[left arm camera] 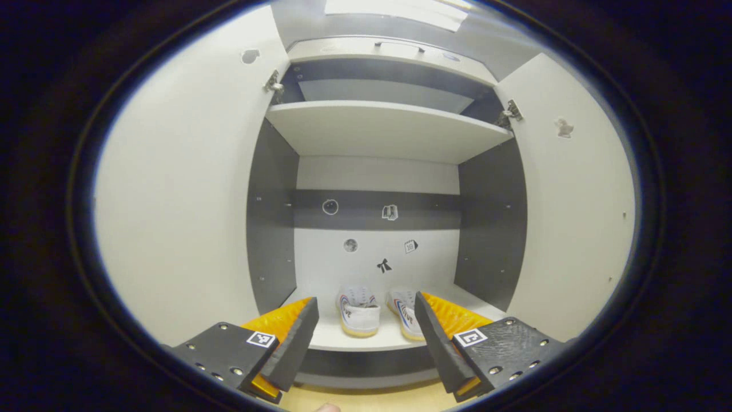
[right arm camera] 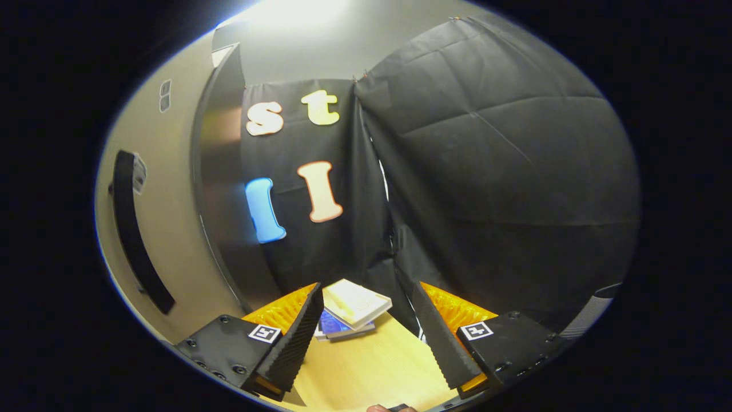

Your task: Grab one shoe with the right hand and put it into the shoe cabinet, grab the other shoe with the left hand and put it into the shoe cabinet; then close the right door with the right hand and the left door with the left hand.

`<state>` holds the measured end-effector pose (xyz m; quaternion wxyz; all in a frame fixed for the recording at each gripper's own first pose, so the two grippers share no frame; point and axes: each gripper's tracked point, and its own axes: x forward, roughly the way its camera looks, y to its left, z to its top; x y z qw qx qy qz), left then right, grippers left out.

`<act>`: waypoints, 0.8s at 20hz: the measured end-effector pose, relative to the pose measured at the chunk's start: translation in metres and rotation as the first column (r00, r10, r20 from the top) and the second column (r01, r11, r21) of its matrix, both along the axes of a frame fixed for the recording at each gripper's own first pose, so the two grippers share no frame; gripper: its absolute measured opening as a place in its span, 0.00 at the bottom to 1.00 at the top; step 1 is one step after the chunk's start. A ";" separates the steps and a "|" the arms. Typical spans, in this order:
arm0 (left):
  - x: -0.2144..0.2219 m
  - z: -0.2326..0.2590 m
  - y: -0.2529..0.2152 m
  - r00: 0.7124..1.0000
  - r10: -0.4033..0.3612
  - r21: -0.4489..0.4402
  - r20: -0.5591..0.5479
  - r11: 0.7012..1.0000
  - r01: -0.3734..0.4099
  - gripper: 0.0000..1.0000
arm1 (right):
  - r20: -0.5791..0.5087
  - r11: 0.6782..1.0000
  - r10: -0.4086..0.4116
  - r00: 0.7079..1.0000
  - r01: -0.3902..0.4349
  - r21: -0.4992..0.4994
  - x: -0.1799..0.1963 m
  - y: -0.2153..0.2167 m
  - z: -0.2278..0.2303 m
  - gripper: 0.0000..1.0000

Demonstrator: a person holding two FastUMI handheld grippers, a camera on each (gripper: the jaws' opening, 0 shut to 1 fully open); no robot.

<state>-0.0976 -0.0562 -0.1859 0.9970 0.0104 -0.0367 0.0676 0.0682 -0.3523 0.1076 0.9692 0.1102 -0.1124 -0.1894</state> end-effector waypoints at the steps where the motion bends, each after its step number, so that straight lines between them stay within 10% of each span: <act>1: -0.017 0.001 -0.002 1.000 0.002 -0.007 -0.002 1.000 -0.002 0.96 | 0.017 1.000 0.005 1.000 -0.005 -0.012 -0.001 0.002 0.009 0.98; 16: -0.110 -0.046 0.026 0.990 0.113 -0.042 -0.090 0.992 -0.117 0.96 | 0.079 0.965 0.247 0.966 -0.237 -0.114 -0.019 0.090 0.061 0.98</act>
